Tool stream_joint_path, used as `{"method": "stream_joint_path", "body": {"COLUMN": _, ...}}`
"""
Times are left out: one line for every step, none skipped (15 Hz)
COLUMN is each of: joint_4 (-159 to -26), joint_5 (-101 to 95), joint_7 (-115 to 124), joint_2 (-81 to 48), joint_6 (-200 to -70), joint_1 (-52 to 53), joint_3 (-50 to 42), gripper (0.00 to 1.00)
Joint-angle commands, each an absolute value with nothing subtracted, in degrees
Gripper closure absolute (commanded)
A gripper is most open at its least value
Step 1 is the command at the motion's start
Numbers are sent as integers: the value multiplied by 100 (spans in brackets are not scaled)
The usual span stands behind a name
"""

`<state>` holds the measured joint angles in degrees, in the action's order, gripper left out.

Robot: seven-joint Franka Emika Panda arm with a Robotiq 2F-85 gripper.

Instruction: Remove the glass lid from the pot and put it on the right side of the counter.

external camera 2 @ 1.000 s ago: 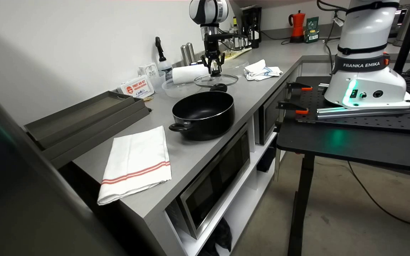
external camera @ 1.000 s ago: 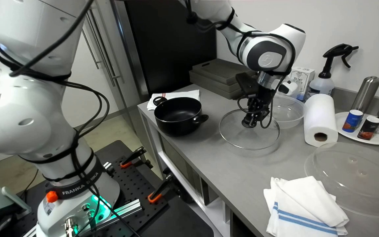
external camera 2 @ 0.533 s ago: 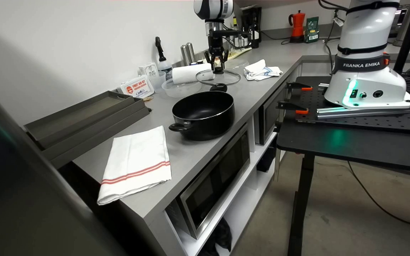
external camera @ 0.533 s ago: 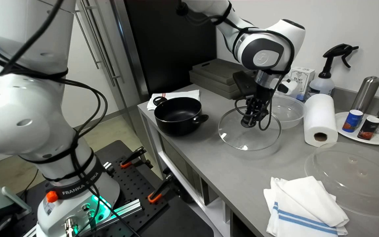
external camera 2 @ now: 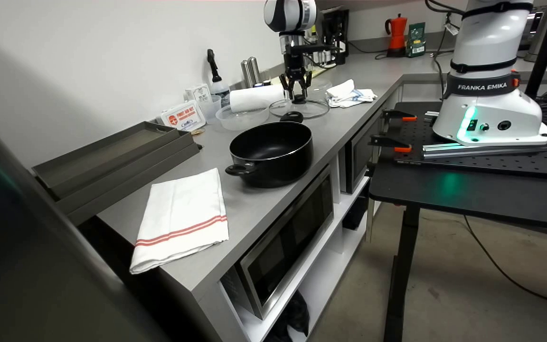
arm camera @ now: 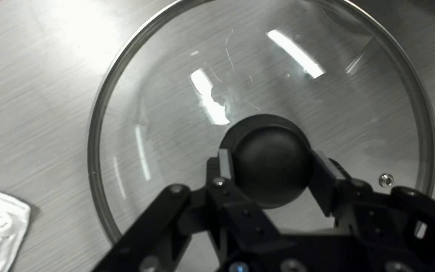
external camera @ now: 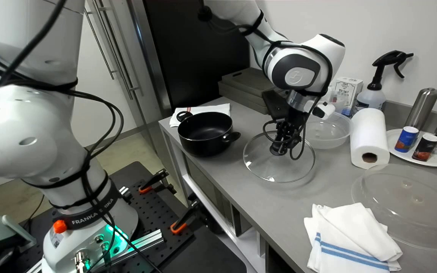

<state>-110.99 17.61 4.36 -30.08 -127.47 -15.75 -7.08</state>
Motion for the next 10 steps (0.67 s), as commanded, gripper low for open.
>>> {"method": "stream_joint_path", "body": {"joint_4": -11090, "joint_5": 1631, "joint_7": 572, "joint_2": -3068, "joint_6": -12720, "joint_1": -1449, "joint_3": -776, "gripper": 74}}
{"method": "stream_joint_path", "body": {"joint_4": -11041, "joint_5": 1592, "joint_7": 627, "joint_2": -3149, "joint_6": -12710, "joint_1": -1418, "joint_3": -787, "gripper": 74}}
{"method": "stream_joint_path", "body": {"joint_4": -11004, "joint_5": 1574, "joint_7": 647, "joint_2": -3212, "joint_6": -12692, "joint_1": -1402, "joint_3": -788, "gripper": 74}}
{"method": "stream_joint_path", "body": {"joint_4": -10958, "joint_5": 1545, "joint_7": 692, "joint_2": -3288, "joint_6": -12676, "joint_1": -1374, "joint_3": -795, "gripper": 74}}
{"method": "stream_joint_path", "body": {"joint_4": -10914, "joint_5": 1507, "joint_7": 734, "joint_2": -3358, "joint_6": -12655, "joint_1": -1346, "joint_3": -803, "gripper": 74}}
{"method": "stream_joint_path", "body": {"joint_4": -10850, "joint_5": 1468, "joint_7": 802, "joint_2": -3437, "joint_6": -12632, "joint_1": -1315, "joint_3": -812, "gripper": 74}}
{"method": "stream_joint_path", "body": {"joint_4": -10787, "joint_5": 1428, "joint_7": 852, "joint_2": -3513, "joint_6": -12608, "joint_1": -1291, "joint_3": -817, "gripper": 74}}
{"method": "stream_joint_path", "body": {"joint_4": -10698, "joint_5": 1383, "joint_7": 929, "joint_2": -3601, "joint_6": -12579, "joint_1": -1262, "joint_3": -828, "gripper": 74}}
{"method": "stream_joint_path", "body": {"joint_4": -10612, "joint_5": 1344, "joint_7": 1008, "joint_2": -3682, "joint_6": -12550, "joint_1": -1238, "joint_3": -837, "gripper": 74}}
{"method": "stream_joint_path", "body": {"joint_4": -10526, "joint_5": 1305, "joint_7": 1084, "joint_2": -3758, "joint_6": -12535, "joint_1": -1211, "joint_3": -849, "gripper": 74}}
